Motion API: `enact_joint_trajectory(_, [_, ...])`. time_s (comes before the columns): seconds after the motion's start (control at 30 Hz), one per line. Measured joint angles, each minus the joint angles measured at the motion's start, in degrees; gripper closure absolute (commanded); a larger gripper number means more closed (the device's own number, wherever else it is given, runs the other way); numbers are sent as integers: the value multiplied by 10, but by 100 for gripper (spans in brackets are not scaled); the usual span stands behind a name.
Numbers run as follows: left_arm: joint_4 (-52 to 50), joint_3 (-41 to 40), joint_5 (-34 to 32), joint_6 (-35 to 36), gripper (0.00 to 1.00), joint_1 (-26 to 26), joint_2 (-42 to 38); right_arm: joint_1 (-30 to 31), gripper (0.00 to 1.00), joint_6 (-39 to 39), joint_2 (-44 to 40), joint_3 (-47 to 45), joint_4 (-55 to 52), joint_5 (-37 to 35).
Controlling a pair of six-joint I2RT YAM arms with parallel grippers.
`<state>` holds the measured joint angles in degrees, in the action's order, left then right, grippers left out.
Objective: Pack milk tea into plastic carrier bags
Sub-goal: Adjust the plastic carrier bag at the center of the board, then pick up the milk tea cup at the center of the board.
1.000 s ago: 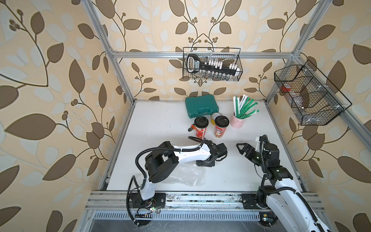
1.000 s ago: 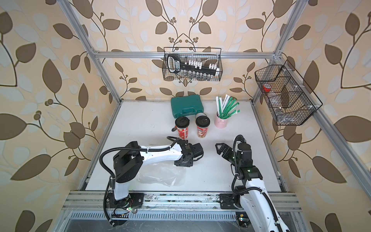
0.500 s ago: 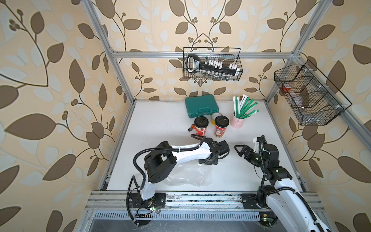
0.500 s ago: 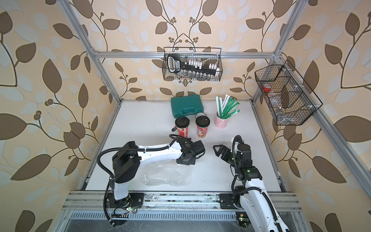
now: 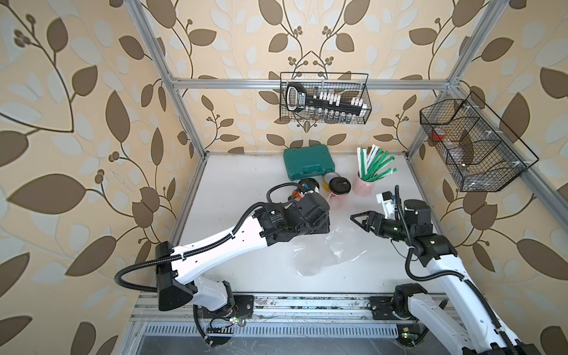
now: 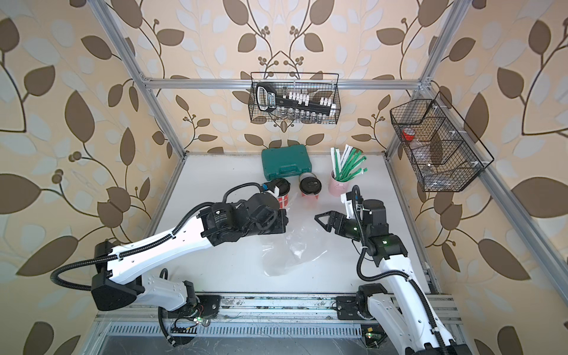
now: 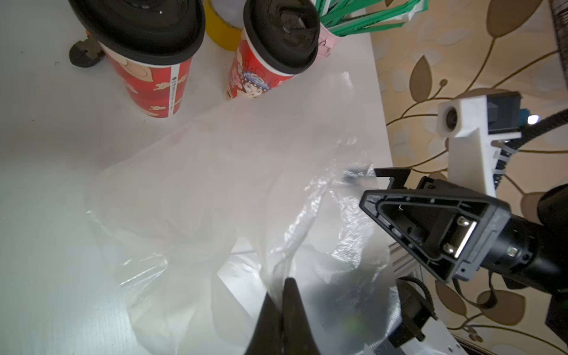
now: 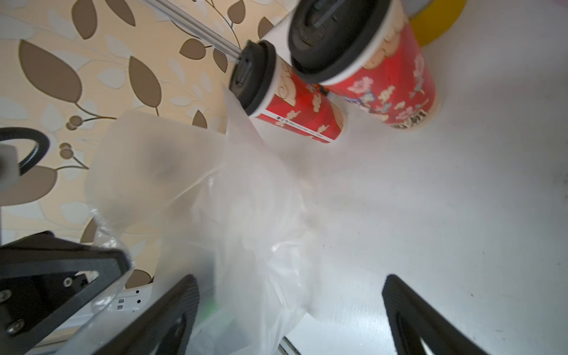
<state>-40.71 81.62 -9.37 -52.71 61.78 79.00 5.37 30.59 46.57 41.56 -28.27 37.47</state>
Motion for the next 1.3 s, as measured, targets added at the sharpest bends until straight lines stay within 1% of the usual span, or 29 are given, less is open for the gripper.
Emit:
enact_joint_trajectory(0.1, [38,-42,0,-2,100,-4,-34,2,13,-17,-1,54,-47,-12])
enact_joint_trajectory(0.2, [87,-127,1,-19,100,-16,-83,28,14,-21,-4,78,-73,-16])
enact_joint_trajectory(0.27, [119,-187,1,-32,100,-26,-113,77,14,-19,-2,86,-86,-33])
enact_joint_trajectory(0.33, [132,-220,0,-42,100,-31,-126,139,14,-14,4,90,-94,-58])
enact_joint_trajectory(0.4, [142,-236,-2,-48,100,-34,-133,199,17,-4,15,92,-100,-94])
enact_joint_trajectory(0.47, [154,-249,-1,-51,100,-34,-143,260,22,8,39,98,-106,-136])
enact_joint_trajectory(0.5, [158,-254,-1,-54,100,-34,-149,286,25,13,54,104,-111,-158])
enact_joint_trajectory(0.53, [161,-260,-1,-57,100,-34,-157,316,32,21,72,113,-117,-187])
enact_joint_trajectory(0.57, [164,-266,-2,-59,100,-34,-165,341,35,29,89,123,-123,-213])
enact_joint_trajectory(0.6, [165,-270,-3,-61,100,-34,-171,357,34,32,102,132,-129,-234])
enact_joint_trajectory(0.67, [164,-279,-6,-64,100,-36,-187,384,29,39,127,156,-140,-274])
enact_joint_trajectory(0.83, [150,-292,-23,-72,100,-44,-219,394,19,43,143,199,-165,-330])
enact_joint_trajectory(1.07, [145,-318,-31,-78,100,-54,-241,392,1,13,147,303,-207,-393])
enact_joint_trajectory(1.13, [144,-325,-31,-80,100,-56,-243,378,0,-2,161,327,-215,-412])
enact_joint_trajectory(1.3, [144,-358,-31,-110,100,-64,-269,301,0,-49,237,355,-215,-452])
